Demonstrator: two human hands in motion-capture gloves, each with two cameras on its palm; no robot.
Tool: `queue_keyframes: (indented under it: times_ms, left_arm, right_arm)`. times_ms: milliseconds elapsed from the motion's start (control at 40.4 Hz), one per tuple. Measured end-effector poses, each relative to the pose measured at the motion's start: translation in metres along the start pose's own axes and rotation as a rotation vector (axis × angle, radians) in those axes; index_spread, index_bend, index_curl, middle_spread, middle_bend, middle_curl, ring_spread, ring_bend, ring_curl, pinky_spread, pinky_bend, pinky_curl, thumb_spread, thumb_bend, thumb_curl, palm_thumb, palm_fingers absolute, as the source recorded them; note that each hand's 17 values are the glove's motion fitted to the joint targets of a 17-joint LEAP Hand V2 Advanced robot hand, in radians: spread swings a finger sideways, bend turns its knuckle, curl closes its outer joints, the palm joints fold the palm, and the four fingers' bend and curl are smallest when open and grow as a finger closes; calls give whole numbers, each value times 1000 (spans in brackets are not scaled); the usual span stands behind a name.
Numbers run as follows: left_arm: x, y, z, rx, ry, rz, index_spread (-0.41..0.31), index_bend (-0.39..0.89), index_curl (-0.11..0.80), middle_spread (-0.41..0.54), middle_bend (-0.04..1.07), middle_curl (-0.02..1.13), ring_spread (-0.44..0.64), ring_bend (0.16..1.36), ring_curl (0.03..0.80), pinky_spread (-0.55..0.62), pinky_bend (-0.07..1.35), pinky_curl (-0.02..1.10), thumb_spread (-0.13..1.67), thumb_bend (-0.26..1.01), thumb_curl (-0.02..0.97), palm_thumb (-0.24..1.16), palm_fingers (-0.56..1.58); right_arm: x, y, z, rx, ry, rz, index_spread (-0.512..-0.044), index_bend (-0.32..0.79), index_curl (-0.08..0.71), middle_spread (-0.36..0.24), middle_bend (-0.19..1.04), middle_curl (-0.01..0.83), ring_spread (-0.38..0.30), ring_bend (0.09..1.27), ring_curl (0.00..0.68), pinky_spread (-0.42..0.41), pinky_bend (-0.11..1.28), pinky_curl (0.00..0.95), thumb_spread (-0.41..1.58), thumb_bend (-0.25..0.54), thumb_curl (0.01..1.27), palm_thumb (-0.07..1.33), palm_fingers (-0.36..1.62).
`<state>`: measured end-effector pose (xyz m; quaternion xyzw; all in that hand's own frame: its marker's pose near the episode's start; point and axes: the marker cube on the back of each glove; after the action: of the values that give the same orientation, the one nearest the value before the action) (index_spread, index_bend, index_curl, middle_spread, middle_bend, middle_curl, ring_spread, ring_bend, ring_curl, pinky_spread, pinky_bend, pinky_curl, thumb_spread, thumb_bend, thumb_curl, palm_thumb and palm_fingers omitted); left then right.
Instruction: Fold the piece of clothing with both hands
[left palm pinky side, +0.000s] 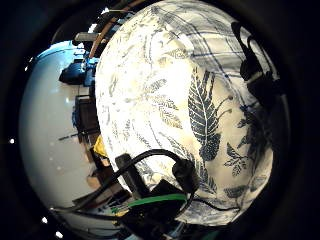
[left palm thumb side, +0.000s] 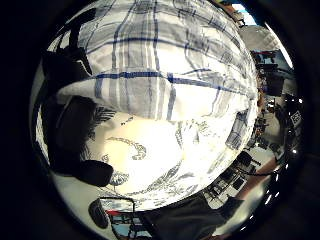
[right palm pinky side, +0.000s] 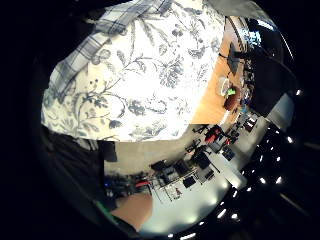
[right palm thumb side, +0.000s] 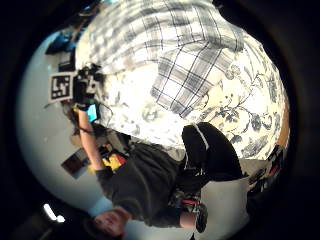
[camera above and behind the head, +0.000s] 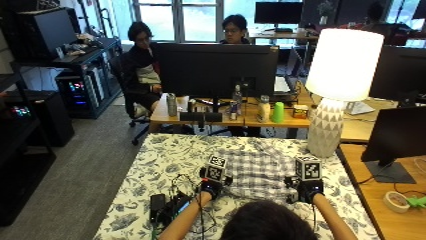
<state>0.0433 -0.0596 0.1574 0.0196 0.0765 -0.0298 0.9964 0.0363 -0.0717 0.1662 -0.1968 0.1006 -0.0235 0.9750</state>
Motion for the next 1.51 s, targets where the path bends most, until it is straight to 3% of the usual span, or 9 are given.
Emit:
queue_keyframes:
  times_ms: [198, 272, 396, 767, 866, 989, 1138, 1261, 1509]
  left_arm:
    - [10, -4, -35, 25, 108, 84, -269, 287, 439, -244, 227, 377, -291, 475, 319, -228, 249, 330, 1260, 46, 251, 516, 1085]
    - [1, -9, -50, 73, 47, 34, -277, 245, 440, -266, 266, 405, -313, 492, 340, -243, 206, 332, 1286, 39, 242, 515, 1135]
    - [-9, -17, -68, 145, -25, -16, -289, 199, 445, -287, 300, 434, -333, 501, 362, -267, 180, 336, 1322, 27, 228, 511, 1166]
    - [-6, -24, -92, 163, 67, 31, -301, 186, 472, -316, 314, 475, -350, 480, 392, -284, 176, 350, 1364, 1, 205, 523, 1168]
    - [-5, -25, -93, 159, 92, 41, -300, 187, 478, -320, 315, 481, -351, 471, 396, -285, 177, 353, 1368, -4, 201, 526, 1165]
    - [-6, -28, -97, 194, 95, 22, -300, 184, 483, -322, 316, 489, -352, 465, 401, -286, 175, 356, 1371, -6, 196, 529, 1166]
    - [-12, -25, -97, 163, 79, 7, -299, 182, 488, -321, 317, 497, -353, 455, 406, -286, 178, 359, 1374, -7, 192, 532, 1161]
    - [-16, -23, -98, 177, 27, 28, -301, 183, 491, -320, 315, 502, -354, 451, 410, -291, 176, 360, 1378, -6, 190, 536, 1162]
    - [-10, 13, -94, -16, 42, 222, -303, 183, 496, -323, 316, 509, -350, 433, 413, -288, 177, 362, 1387, -8, 181, 529, 1160]
  right_arm:
    - [-11, -18, 26, -70, 52, -2, -344, 74, 205, -29, 179, 361, 44, 456, 345, 215, 488, 371, 1086, -15, 296, 722, 315]
    - [-23, -10, 32, -87, 70, -4, -347, 48, 186, -21, 176, 359, 55, 473, 352, 216, 540, 385, 1068, -26, 298, 712, 251]
    - [-46, 25, 30, -37, 139, 90, -349, 41, 154, 3, 171, 347, 77, 491, 356, 224, 623, 403, 1026, -47, 288, 638, 148]
    - [-54, 5, 38, 157, 22, 78, -343, 95, 128, 40, 225, 321, 148, 509, 335, 228, 756, 406, 985, -12, 297, 606, 24]
    - [-69, 6, 42, 58, -145, -76, -340, 105, 132, 33, 245, 330, 137, 538, 335, 211, 734, 389, 991, -9, 307, 646, 107]
    - [-53, -26, 27, 357, -42, 43, -348, 105, 137, 6, 259, 340, 86, 575, 338, 160, 716, 375, 995, -11, 316, 680, 223]
    - [-69, -30, 30, 341, -158, 4, -345, 125, 163, -80, 338, 370, -51, 670, 351, -6, 668, 344, 998, 9, 339, 781, 727]
    - [-28, -81, 26, 579, 75, 115, -305, 215, 229, -122, 417, 408, -137, 681, 373, -147, 590, 339, 1004, 72, 368, 936, 1207]
    - [-4, -72, 14, 523, 143, 76, -273, 183, 319, -152, 426, 438, -201, 668, 423, -242, 547, 381, 1012, 64, 371, 1022, 1278]
